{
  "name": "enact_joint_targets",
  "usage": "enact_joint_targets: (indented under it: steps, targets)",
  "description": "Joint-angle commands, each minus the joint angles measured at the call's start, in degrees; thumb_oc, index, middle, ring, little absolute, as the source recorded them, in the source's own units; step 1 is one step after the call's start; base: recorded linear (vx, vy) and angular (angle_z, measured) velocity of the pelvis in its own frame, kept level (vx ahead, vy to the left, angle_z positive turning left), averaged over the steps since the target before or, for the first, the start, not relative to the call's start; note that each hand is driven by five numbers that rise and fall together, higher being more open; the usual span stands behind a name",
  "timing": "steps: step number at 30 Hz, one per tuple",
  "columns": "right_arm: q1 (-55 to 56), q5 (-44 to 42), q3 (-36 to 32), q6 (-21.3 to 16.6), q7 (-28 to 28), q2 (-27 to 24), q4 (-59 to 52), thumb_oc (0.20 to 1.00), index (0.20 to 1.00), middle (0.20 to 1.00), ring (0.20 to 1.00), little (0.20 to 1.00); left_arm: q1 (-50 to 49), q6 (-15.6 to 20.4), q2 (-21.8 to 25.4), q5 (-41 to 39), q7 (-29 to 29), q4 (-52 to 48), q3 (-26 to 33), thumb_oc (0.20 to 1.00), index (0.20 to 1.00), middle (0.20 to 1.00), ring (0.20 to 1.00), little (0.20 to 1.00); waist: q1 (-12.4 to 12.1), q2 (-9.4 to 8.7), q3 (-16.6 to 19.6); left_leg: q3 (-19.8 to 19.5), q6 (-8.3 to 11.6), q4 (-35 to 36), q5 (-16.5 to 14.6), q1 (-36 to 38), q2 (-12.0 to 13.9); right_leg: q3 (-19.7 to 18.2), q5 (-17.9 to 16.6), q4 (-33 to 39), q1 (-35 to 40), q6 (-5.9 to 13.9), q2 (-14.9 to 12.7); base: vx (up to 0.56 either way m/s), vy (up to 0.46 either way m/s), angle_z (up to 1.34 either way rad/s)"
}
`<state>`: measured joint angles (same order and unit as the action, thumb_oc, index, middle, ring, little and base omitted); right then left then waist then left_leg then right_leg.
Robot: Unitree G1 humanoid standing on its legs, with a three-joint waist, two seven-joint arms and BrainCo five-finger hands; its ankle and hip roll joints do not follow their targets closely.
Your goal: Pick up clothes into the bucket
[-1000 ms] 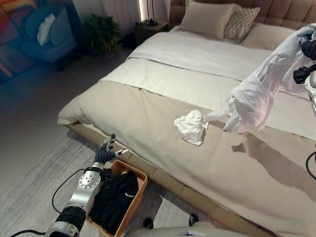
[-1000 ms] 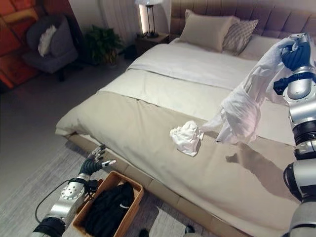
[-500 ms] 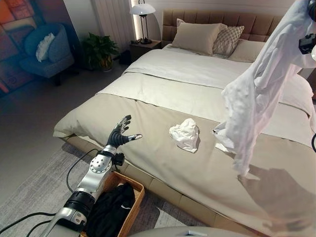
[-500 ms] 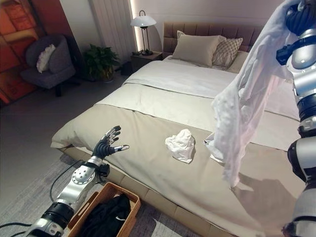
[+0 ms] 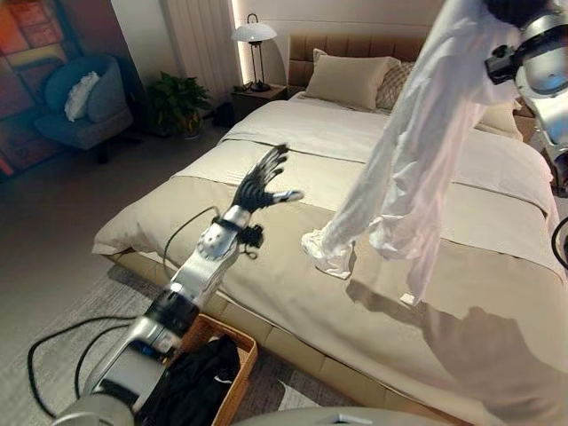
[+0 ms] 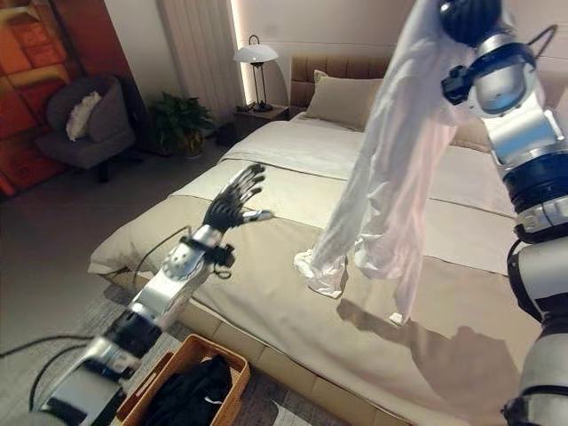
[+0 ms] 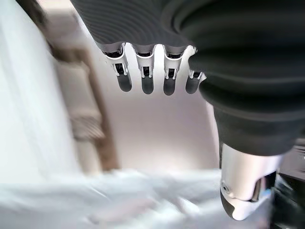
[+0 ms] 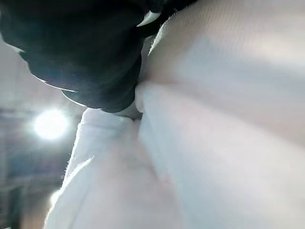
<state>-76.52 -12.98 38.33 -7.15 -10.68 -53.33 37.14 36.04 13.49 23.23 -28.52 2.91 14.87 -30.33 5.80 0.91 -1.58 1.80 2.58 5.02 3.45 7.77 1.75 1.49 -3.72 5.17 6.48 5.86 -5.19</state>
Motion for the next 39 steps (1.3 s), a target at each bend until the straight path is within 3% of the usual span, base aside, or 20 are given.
enact_joint_targets:
  steps: [1, 12, 22, 31, 32, 33, 34, 39]
  targets:
    - [-4.7, -3.0, 2.7, -2.8, 0.7, -1.7, -2.2, 0.200, 0.200, 0.200, 0.200, 0.200, 8.8, 2.3, -1.6, -7.5, -0.3, 2.9, -2.8, 1.000, 1.000, 1.000, 1.000, 1.000, -0.2, -3.40, 3.0, -0.6, 0.34, -4.3, -6.2, -0.8, -1.8, 1.7, 3.6, -6.7, -2.2, 2.18, -2.0, -0.01, 0.007, -0.05]
    - [-2.1, -9.3, 6.9, -3.6, 6.7, -1.8, -18.6, 0.200, 0.200, 0.200, 0.200, 0.200, 23.8, 0.4, -6.7, -10.8, 1.1, 11.9, -10.3, 1.000, 1.000, 1.000, 1.000, 1.000, 1.1, -2.60, 1.9, 0.1, 0.35, -4.8, -6.2, -0.7, -2.1, 1.0, 3.4, -7.1, -2.5, 2.49, -2.2, -0.01, 0.005, -0.05]
    - [-3.1, -12.4, 6.0, -5.9, 6.9, -0.1, -25.5, 0.200, 0.200, 0.200, 0.200, 0.200, 26.9, -1.0, -12.0, -2.3, 4.3, 21.2, -10.6, 1.000, 1.000, 1.000, 1.000, 1.000, 1.4, -2.68, 1.0, 0.2, 0.05, -5.8, -6.7, -1.1, -2.1, 0.5, 3.8, -8.0, -3.2, 2.55, -2.0, 0.00, -0.001, -0.01]
    - [-4.8, -14.9, 5.2, -6.7, 6.6, 0.3, -27.6, 0.200, 0.200, 0.200, 0.200, 0.200, 26.4, -2.1, -14.8, -1.9, 2.0, 21.8, -13.0, 1.000, 1.000, 1.000, 1.000, 1.000, 1.5, -2.89, 0.6, -0.3, -0.19, -6.4, -7.1, -1.3, -2.3, 0.5, 4.3, -8.7, -3.1, 2.52, -2.0, 0.00, 0.000, 0.00]
    - [-5.4, -14.8, 4.9, -6.9, 6.1, 0.4, -26.7, 0.200, 0.200, 0.200, 0.200, 0.200, 26.3, -2.2, -14.0, -3.2, 0.6, 20.6, -14.0, 0.551, 0.551, 0.551, 0.551, 0.551, 1.5, -2.86, 0.7, -0.2, -0.23, -6.5, -7.3, -1.3, -2.4, 0.5, 4.3, -8.7, -3.1, 2.57, -2.0, 0.00, 0.000, 0.00]
    - [-5.4, -14.8, 4.9, -6.9, 6.1, 0.4, -26.6, 0.200, 0.200, 0.200, 0.200, 0.200, 26.3, -2.2, -14.0, -3.2, 0.6, 20.6, -14.0, 0.551, 0.551, 0.551, 0.551, 0.551, 1.5, -2.87, 0.7, -0.2, -0.23, -6.5, -7.3, -1.3, -2.4, 0.5, 4.3, -8.7, -3.1, 2.57, -2.0, 0.00, 0.000, 0.00]
    - [-5.7, -14.4, 5.0, -6.8, 5.7, 0.3, -25.9, 0.200, 0.200, 0.200, 0.200, 0.200, 26.3, -2.1, -13.4, -4.4, -0.2, 19.7, -14.4, 0.200, 0.200, 0.200, 0.200, 0.200, 1.5, -2.87, 0.7, -0.3, -0.26, -6.5, -7.3, -1.2, -2.4, 0.5, 4.3, -8.7, -3.0, 2.59, -2.0, 0.00, 0.000, 0.00]
    - [-5.1, -13.7, 3.8, -6.2, 4.6, -0.1, -23.2, 0.200, 0.200, 0.200, 0.200, 0.200, 25.1, -2.2, -10.4, -6.6, -1.9, 15.9, -15.3, 0.200, 0.200, 0.200, 0.200, 0.200, 1.2, -2.88, 0.8, -0.4, -0.35, -6.6, -7.4, -1.1, -2.4, 0.6, 4.3, -8.6, -2.8, 2.65, -2.2, 0.00, 0.000, 0.00]
